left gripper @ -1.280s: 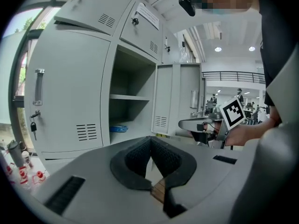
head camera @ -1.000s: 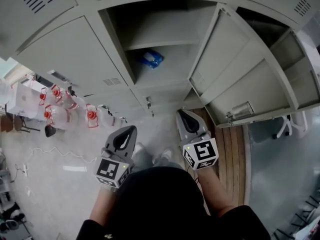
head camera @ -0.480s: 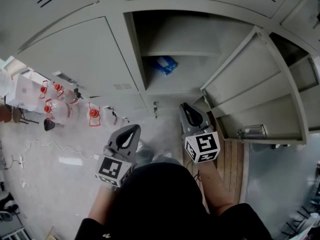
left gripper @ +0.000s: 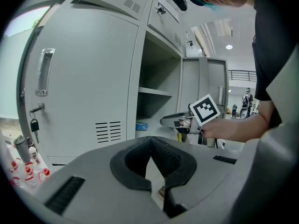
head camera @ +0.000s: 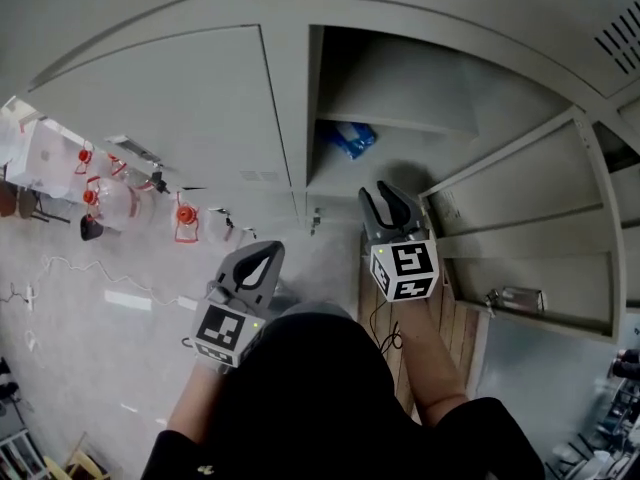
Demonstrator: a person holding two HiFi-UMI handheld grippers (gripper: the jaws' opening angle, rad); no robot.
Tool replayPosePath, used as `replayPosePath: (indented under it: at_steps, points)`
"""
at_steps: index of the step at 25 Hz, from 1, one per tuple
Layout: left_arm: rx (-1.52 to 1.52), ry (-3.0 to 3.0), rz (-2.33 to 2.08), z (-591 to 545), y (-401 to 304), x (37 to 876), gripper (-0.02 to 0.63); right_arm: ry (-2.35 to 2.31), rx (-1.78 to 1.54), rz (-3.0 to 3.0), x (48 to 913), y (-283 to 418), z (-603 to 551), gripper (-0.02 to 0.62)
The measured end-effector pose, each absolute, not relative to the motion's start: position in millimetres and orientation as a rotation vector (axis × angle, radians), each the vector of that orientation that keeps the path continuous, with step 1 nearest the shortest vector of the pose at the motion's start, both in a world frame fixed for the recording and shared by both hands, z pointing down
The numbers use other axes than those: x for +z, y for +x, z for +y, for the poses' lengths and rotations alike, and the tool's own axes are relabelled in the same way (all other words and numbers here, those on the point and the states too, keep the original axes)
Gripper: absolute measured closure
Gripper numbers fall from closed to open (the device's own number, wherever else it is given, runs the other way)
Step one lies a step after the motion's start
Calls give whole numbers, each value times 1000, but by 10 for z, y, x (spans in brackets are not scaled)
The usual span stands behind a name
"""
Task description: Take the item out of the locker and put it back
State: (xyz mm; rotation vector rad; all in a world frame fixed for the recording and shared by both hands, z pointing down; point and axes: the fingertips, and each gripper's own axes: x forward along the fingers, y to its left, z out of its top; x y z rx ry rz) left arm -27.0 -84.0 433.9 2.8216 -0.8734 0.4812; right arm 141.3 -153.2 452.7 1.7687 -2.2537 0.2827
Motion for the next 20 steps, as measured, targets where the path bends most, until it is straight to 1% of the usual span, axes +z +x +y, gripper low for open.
replayPosePath:
  at_steps: [4, 9, 13, 20]
  points:
    - [485, 2782, -901, -887, -336, 4363, 597, 1753, 282, -2228, 4610, 1429, -1766, 428]
    - [495, 2777, -936, -942, -442, 4366, 597, 1698, 304, -2192, 4757, 1421, -2031, 344]
    - [503, 2769, -961, -958, -532, 4391, 597, 1659, 305, -2141, 4911, 1433, -2213, 296]
    - [517, 2749, -988, -958, -655, 4464, 597, 1656, 309, -2073, 5076, 1475, -2480, 268]
